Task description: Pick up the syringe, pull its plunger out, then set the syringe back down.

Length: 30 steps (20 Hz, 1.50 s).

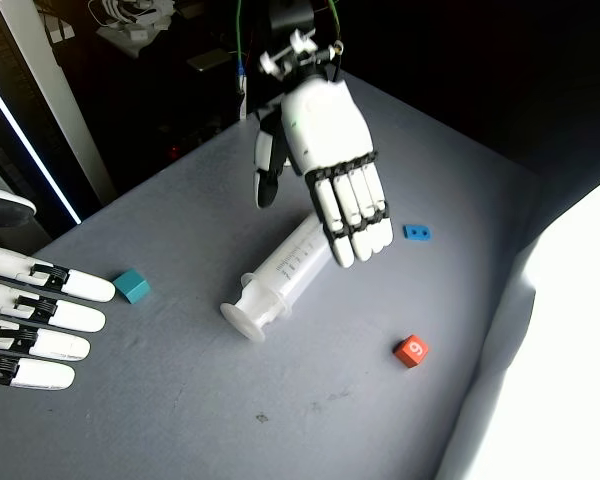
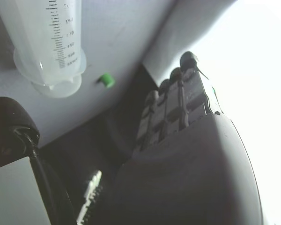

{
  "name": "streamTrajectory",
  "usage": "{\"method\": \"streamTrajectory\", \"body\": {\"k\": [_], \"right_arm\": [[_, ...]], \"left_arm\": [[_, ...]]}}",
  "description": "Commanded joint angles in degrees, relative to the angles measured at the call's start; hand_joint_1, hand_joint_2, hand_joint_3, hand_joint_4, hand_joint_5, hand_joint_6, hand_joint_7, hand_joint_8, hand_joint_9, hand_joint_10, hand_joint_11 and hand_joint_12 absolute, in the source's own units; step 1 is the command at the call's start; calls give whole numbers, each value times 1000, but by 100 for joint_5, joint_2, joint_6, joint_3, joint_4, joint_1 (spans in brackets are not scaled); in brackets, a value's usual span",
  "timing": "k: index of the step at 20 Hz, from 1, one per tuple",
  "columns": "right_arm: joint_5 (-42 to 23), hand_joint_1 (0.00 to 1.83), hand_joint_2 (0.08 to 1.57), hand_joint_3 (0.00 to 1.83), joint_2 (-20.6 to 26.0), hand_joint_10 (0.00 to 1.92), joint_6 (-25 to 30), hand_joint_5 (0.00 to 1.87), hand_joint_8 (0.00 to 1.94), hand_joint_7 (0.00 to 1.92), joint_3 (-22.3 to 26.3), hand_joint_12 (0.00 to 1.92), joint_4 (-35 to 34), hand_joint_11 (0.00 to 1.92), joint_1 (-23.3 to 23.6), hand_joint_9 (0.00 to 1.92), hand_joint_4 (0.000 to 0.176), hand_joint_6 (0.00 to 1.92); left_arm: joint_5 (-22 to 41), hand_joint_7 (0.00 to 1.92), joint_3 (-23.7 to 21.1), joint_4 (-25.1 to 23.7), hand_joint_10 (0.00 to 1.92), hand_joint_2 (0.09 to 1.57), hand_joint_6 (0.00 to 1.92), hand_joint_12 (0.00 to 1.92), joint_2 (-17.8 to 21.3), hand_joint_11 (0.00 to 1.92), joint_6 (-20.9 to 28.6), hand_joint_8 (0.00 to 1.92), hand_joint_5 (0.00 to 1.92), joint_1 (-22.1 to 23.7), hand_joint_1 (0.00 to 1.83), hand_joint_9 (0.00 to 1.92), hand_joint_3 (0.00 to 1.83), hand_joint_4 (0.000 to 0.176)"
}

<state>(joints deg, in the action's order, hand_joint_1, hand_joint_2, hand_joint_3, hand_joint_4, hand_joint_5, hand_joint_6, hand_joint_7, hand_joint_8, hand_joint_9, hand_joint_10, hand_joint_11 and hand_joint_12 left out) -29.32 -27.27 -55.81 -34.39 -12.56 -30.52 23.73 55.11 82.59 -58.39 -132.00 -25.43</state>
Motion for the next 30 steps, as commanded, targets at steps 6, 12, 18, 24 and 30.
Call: {"method": "streamTrajectory", "body": {"k": [6, 12, 18, 24, 30], "right_arm": [[-494, 121, 1224, 0, -97, 7, -41, 211, 4, 204, 8, 369, -529, 0, 269, 168, 0, 2], [334, 180, 1224, 0, -250, 10, -252, 270, 9, 259, 6, 450, -632, 0, 1091, 209, 0, 11], [578, 178, 1228, 1, -351, 1, -435, 252, 0, 241, 5, 437, -640, 0, 1863, 197, 0, 1], [313, 164, 1222, 0, -424, 11, -545, 283, 7, 272, -50, 519, -641, 0, 1690, 223, 0, 7], [-409, 156, 1223, 0, -641, 8, -1030, 306, 5, 286, -79, 562, -641, 0, 984, 237, 0, 7]], "left_arm": [[409, 35, 337, -158, 7, 850, 1, 411, -419, 0, -23, 6, 5, -404, 1029, 71, 6, 0], [533, 58, 559, -81, 6, 871, 6, 502, -722, 0, -23, 6, 34, -613, 1017, 94, 7, 0], [787, 203, 663, -13, 23, 973, 22, 722, -898, 0, -23, 20, 170, -774, 1087, 211, 28, 0], [788, 403, 759, -12, 36, 1095, 12, 1026, -973, 0, 5, 14, 286, -899, 985, 442, 19, 0], [901, 947, 758, -11, 127, 1193, 35, 1196, -1045, 359, 91, 45, 793, -963, 1032, 935, 2, 0]]}}
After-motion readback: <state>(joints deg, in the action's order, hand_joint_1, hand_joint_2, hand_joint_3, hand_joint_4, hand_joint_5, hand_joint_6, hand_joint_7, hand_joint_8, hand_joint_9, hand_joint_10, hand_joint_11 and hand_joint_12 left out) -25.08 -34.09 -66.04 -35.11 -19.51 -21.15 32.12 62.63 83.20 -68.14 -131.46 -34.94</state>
